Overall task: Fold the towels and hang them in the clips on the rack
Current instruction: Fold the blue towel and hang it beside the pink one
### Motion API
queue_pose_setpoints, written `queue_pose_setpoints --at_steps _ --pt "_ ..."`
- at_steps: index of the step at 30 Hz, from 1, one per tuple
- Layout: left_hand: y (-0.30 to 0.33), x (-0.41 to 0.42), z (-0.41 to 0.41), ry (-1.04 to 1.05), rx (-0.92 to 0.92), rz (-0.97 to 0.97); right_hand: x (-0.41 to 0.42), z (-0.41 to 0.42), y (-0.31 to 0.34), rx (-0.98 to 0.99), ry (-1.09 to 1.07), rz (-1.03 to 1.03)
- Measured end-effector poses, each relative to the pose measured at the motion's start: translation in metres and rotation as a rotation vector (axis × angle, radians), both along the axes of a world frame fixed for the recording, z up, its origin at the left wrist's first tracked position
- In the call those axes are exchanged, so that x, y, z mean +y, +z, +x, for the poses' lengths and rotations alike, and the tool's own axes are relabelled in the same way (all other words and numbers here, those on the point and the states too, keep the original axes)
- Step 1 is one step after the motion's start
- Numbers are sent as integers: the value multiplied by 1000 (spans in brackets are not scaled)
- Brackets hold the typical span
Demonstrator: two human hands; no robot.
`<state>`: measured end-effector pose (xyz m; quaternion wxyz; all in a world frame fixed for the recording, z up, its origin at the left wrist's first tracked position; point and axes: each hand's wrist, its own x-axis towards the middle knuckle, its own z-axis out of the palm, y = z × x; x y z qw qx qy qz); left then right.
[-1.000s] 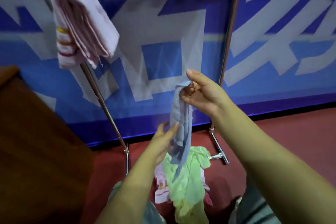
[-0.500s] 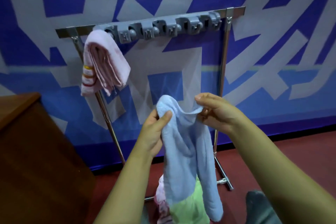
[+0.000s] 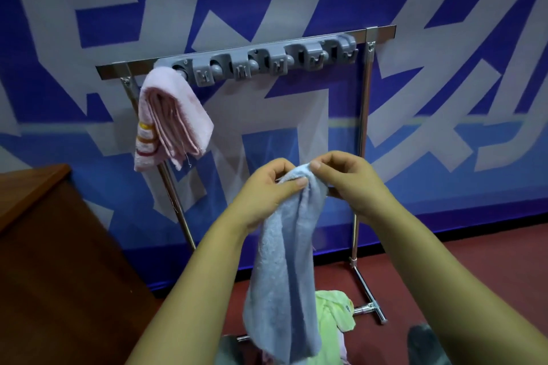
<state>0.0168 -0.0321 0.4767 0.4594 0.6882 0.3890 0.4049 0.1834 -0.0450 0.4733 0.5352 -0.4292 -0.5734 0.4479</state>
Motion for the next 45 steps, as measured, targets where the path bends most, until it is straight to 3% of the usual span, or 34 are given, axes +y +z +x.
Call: queue_pose_setpoints --at_steps 4,6,10,20,28,30,35,38,45 --pt "0 6 -13 55 20 46 -1 2 9 -111 93 14" --pt "-1 6 -18 53 28 56 -2 4 16 -256 141 -12" --pt "-3 12 -31 14 109 -14 2 0 27 -458 25 77" --pt "-17 20 -100 27 290 -178 10 23 41 -238 -208 170" --pt "-33 21 -142 221 357 -145 10 61 45 230 -158 -32" --pt "-37 21 -144 294 288 -124 10 68 45 321 -118 -80" --pt "-40 18 -138 404 -151 -198 9 85 39 377 -101 -113" --pt "-35 19 -135 442 -224 -158 6 94 37 346 -124 -114" --pt "-11 19 -126 606 217 185 5 99 28 275 -371 -61"
